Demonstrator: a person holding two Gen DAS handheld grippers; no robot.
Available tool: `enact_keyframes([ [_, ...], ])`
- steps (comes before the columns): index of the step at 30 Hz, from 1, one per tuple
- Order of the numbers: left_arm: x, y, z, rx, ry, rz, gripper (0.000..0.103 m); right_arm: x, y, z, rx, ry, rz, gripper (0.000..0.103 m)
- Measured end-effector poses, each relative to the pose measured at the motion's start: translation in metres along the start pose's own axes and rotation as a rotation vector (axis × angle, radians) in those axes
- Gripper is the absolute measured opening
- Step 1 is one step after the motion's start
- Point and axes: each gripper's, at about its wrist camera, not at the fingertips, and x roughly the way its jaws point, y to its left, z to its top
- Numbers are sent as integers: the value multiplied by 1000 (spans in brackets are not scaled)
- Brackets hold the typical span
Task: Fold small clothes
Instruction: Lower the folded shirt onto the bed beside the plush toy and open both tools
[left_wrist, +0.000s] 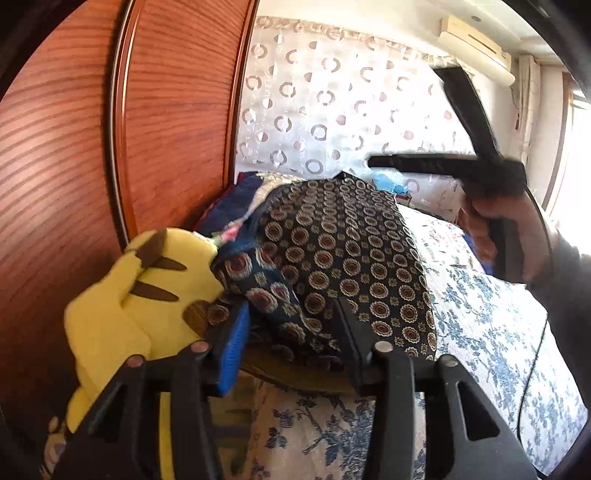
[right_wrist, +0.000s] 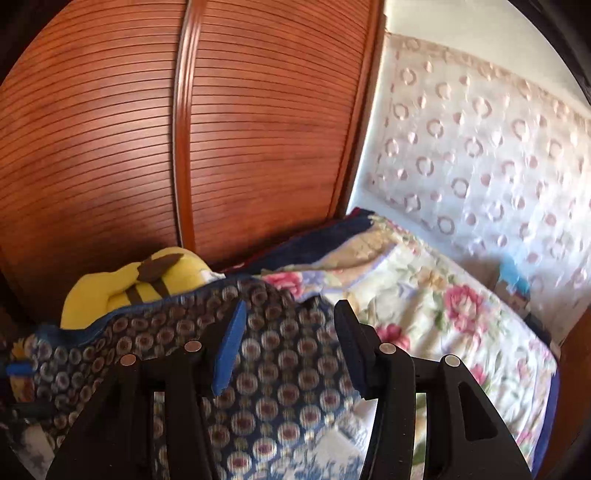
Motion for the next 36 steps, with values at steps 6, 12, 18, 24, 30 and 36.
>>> enact_keyframes([
  [6, -20, -9, 7, 49, -32, 14, 60, -43, -1, -43, 101, -19, 21, 50],
  [12, -37, -34, 7, 92, -46, 11, 61, -100, 6, -85, 189, -46, 9, 50],
  [18, -53, -70, -7, 159, -41, -34, 61, -172, 18, -129, 255, -51, -33, 52],
  [24, -70, -106, -23, 193, -32, -96, 61, -236, 26, -154, 287, -79, -115, 66],
  [30, -87, -132, -30, 202, -36, -141, 61, -287, 30, -177, 338, -113, -180, 78],
  [36, -103, -147, -36, 205, -42, -193, 61, -327, 40, -210, 380, -112, -259, 85],
])
